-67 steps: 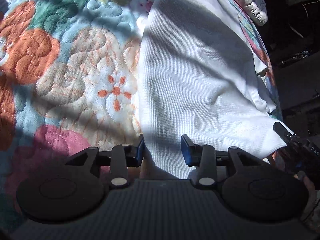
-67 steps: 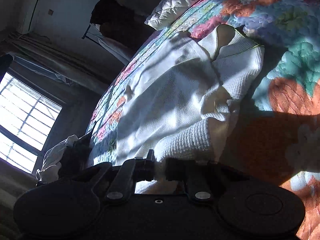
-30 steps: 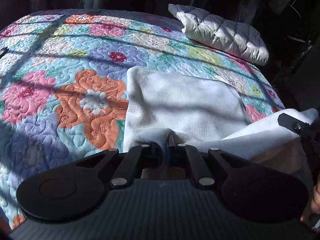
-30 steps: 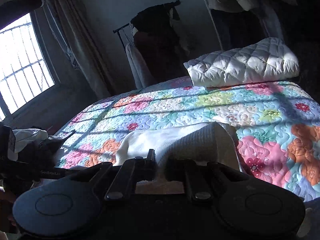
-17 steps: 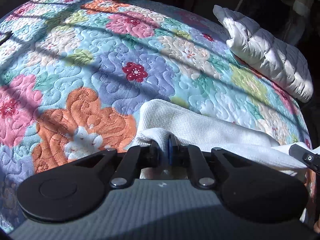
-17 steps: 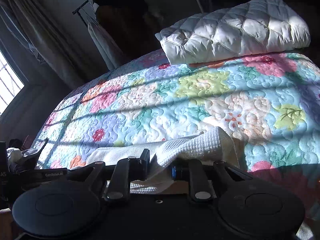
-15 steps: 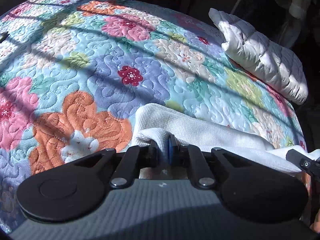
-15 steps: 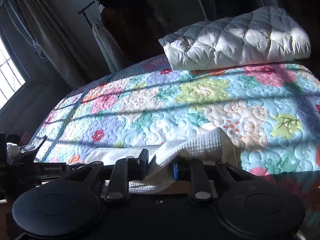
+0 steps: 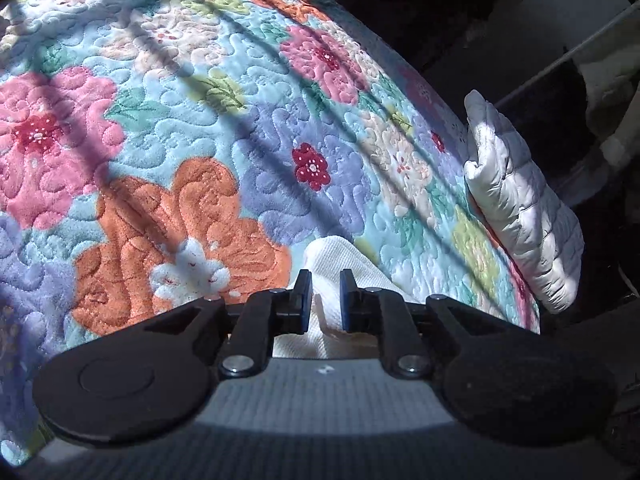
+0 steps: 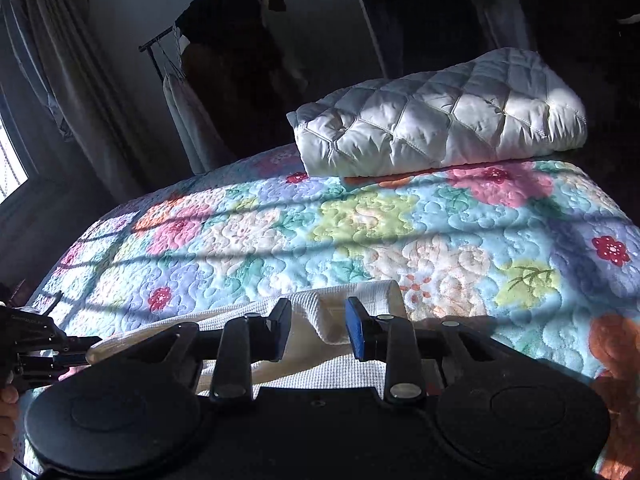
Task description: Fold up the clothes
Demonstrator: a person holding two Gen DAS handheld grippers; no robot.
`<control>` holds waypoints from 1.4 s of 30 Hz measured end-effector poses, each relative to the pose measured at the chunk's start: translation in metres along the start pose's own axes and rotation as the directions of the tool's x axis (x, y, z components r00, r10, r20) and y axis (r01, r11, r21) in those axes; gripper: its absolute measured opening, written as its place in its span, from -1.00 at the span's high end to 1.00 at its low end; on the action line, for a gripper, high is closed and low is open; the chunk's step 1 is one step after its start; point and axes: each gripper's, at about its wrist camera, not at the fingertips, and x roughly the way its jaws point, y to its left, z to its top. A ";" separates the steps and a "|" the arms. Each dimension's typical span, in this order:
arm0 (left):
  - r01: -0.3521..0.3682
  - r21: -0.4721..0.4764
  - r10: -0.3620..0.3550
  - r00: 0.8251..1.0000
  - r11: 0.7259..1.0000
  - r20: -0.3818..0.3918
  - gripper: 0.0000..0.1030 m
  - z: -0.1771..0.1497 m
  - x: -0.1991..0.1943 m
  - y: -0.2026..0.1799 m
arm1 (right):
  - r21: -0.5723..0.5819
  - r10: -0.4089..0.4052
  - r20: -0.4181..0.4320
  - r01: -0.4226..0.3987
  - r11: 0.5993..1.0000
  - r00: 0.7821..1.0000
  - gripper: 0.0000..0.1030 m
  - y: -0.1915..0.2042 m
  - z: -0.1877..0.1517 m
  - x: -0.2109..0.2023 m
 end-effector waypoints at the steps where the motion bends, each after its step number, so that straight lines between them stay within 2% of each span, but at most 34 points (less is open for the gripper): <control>1: 0.005 0.039 -0.006 1.000 0.999 0.010 0.72 0.002 -0.004 -0.003 | -0.023 0.026 -0.015 -0.027 0.999 1.000 0.20 0.005 -0.004 -0.002; 3: -0.003 0.152 -0.001 1.000 0.988 0.022 0.61 -0.007 -0.009 -0.017 | -0.087 0.068 -0.056 -0.073 0.994 0.996 0.06 0.019 -0.014 -0.004; 5: -0.026 0.309 0.016 0.999 0.951 0.034 0.46 -0.024 -0.010 -0.033 | -0.153 0.092 -0.089 -0.105 0.983 0.992 0.01 0.032 -0.025 -0.005; 7: -0.049 0.457 0.031 0.998 0.888 0.047 0.40 -0.041 -0.012 -0.050 | -0.201 0.085 -0.119 -0.108 0.973 0.989 -0.07 0.043 -0.034 -0.001; 9: -0.072 0.593 0.043 0.997 0.802 0.063 0.17 -0.057 -0.013 -0.067 | -0.236 0.059 -0.133 -0.090 0.968 0.989 -0.08 0.050 -0.041 0.002; 10: -0.071 0.634 0.048 0.997 0.770 0.053 0.04 -0.064 -0.009 -0.071 | -0.254 0.047 -0.136 -0.081 0.964 0.990 -0.08 0.055 -0.046 0.002; 13: -0.084 0.672 0.114 0.993 0.735 0.000 0.04 -0.073 0.023 -0.075 | -0.313 0.067 -0.164 -0.116 0.943 0.984 -0.10 0.068 -0.059 0.002; 14: -0.089 0.684 0.138 0.990 0.724 -0.018 0.08 -0.076 0.034 -0.077 | -0.341 0.065 -0.174 -0.122 0.932 0.983 -0.17 0.072 -0.064 0.003; 15: -0.098 0.667 0.154 0.988 0.738 -0.025 0.11 -0.071 0.041 -0.076 | -0.377 0.043 -0.181 -0.110 0.920 0.983 -0.19 0.075 -0.070 0.005; 17: -0.120 0.621 0.180 0.983 0.775 -0.035 0.31 -0.057 0.055 -0.074 | -0.426 -0.034 -0.162 -0.039 0.904 0.986 -0.19 0.074 -0.086 0.007; 21: -0.167 0.522 0.231 0.971 0.837 -0.060 0.32 -0.028 0.083 -0.070 | -0.268 0.004 -0.116 -0.035 0.963 0.993 -0.20 0.043 -0.102 -0.008; 25: -0.196 0.544 0.254 0.967 0.816 -0.033 0.33 -0.031 0.091 -0.075 | -0.216 0.006 -0.104 -0.029 0.976 0.995 -0.21 0.033 -0.099 -0.019; 29: -0.204 0.575 0.262 0.965 0.793 -0.018 0.33 -0.028 0.095 -0.076 | -0.172 -0.005 -0.131 -0.018 0.985 0.991 -0.24 0.026 -0.063 -0.007; 32: -0.179 0.579 0.241 0.970 0.796 -0.032 0.33 -0.026 0.093 -0.072 | -0.160 -0.017 -0.132 -0.005 0.987 0.991 -0.25 0.016 -0.026 0.019; 35: -0.140 0.564 0.205 0.977 0.814 -0.053 0.33 -0.018 0.094 -0.069 | -0.186 -0.067 -0.178 0.033 0.982 0.982 -0.28 0.008 0.002 0.063; 37: -0.114 0.548 0.182 0.981 0.829 -0.071 0.33 -0.016 0.092 -0.063 | -0.216 -0.085 -0.168 0.048 0.975 0.982 -0.28 0.007 0.010 0.085; 40: -0.080 0.523 0.158 0.982 0.848 -0.105 0.33 -0.010 0.092 -0.057 | -0.237 -0.043 -0.189 -0.003 0.971 0.981 -0.26 0.004 0.013 0.108; 41: -0.071 0.512 0.152 0.982 0.856 -0.117 0.33 -0.006 0.092 -0.055 | -0.246 -0.011 -0.209 -0.042 0.968 0.978 0.09 0.005 0.013 0.111; 42: -0.061 0.495 0.143 0.981 0.867 -0.129 0.33 -0.003 0.092 -0.053 | -0.254 0.022 -0.228 -0.081 0.964 0.973 0.87 0.007 0.013 0.114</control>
